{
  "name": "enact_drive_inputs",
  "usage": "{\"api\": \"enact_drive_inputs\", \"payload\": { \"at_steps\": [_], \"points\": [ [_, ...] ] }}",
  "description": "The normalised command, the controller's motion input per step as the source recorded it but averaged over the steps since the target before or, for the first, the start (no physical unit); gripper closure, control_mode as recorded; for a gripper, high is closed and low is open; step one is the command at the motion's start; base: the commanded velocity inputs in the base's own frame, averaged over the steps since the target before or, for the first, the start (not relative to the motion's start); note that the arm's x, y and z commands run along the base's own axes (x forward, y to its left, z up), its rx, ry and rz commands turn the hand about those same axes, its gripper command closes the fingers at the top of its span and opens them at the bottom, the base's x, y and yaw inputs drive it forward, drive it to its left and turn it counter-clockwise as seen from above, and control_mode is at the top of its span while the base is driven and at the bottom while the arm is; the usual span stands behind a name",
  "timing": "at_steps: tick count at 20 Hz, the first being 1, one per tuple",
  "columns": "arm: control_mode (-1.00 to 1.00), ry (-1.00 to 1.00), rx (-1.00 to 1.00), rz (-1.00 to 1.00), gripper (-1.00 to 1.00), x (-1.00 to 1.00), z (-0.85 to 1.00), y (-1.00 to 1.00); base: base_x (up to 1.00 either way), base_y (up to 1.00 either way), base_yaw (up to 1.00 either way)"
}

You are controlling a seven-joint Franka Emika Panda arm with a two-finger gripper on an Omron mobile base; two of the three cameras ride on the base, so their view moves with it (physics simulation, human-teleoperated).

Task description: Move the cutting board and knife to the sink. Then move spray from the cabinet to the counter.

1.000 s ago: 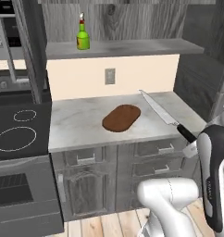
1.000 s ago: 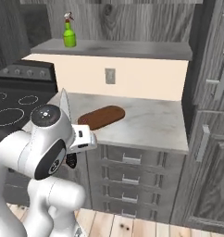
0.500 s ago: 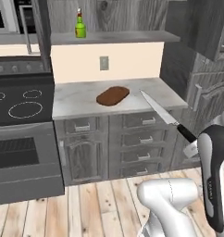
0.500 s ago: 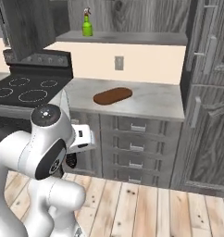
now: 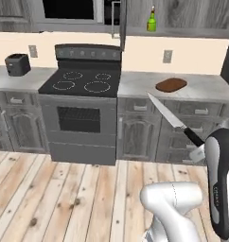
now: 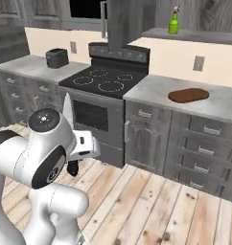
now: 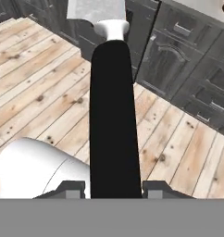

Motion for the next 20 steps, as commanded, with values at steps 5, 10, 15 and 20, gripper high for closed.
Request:
{"api": "enact_drive_inputs", "payload": {
  "at_steps": [5,10,15,20],
  "points": [
    [1.00,0.00,0.00,0.00,1.00,0.00,0.00,0.00,-0.02,0.41,0.89],
    [1.00,0.00,0.00,0.00,1.00,0.00,0.00,0.00,0.00,0.04,0.96],
    [1.00,0.00,0.00,0.00,1.00,0.00,0.00,0.00,0.28,0.00,0.87],
    [1.00,0.00,0.00,0.00,1.00,0.00,0.00,0.00,1.00,-0.10,0.43]
  ]
}}
